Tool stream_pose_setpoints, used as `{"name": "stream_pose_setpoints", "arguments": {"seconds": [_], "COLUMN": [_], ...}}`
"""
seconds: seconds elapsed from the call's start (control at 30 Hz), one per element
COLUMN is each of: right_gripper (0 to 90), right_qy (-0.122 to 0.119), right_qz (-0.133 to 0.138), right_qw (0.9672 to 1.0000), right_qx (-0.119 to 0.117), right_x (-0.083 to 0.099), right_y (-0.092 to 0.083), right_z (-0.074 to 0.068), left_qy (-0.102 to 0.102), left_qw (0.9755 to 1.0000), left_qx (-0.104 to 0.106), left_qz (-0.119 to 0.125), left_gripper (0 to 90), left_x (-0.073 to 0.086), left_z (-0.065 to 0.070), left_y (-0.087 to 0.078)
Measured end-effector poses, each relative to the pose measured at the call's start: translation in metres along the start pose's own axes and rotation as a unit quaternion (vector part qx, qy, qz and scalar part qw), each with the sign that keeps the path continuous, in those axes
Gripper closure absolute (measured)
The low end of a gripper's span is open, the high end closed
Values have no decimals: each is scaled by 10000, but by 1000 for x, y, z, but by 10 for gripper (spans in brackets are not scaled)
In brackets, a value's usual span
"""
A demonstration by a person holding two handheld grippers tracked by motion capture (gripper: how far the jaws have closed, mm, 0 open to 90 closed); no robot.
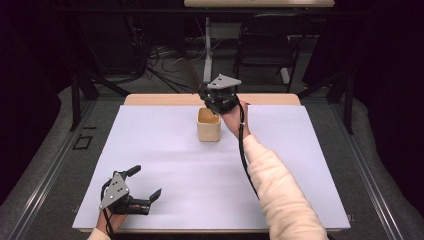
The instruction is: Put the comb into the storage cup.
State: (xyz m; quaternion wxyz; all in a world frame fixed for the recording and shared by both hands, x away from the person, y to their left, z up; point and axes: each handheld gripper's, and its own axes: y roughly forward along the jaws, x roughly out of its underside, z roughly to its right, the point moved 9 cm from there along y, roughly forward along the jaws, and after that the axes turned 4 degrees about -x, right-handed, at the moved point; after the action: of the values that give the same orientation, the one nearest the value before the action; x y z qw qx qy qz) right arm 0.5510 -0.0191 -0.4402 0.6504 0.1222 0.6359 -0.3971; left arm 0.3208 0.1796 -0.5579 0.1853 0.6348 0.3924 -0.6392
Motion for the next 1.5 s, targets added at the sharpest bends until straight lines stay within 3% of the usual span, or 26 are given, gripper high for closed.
{"name": "stream_pose_setpoints", "arguments": {"seconds": [0.5,1.5], "right_gripper": [722,722], "right_qy": [67,72], "right_qz": [70,-226], "right_qw": [10000,9996], "right_qx": [-9,-122], "right_x": [6,27], "right_y": [12,30], "right_z": [-1,-8], "left_qy": [25,25], "left_qw": [10000,10000], "left_qx": [7,9], "left_qz": [-23,-9], "left_gripper": [0,0], "left_x": [1,0], "left_z": [0,0], "left_y": [0,0]}}
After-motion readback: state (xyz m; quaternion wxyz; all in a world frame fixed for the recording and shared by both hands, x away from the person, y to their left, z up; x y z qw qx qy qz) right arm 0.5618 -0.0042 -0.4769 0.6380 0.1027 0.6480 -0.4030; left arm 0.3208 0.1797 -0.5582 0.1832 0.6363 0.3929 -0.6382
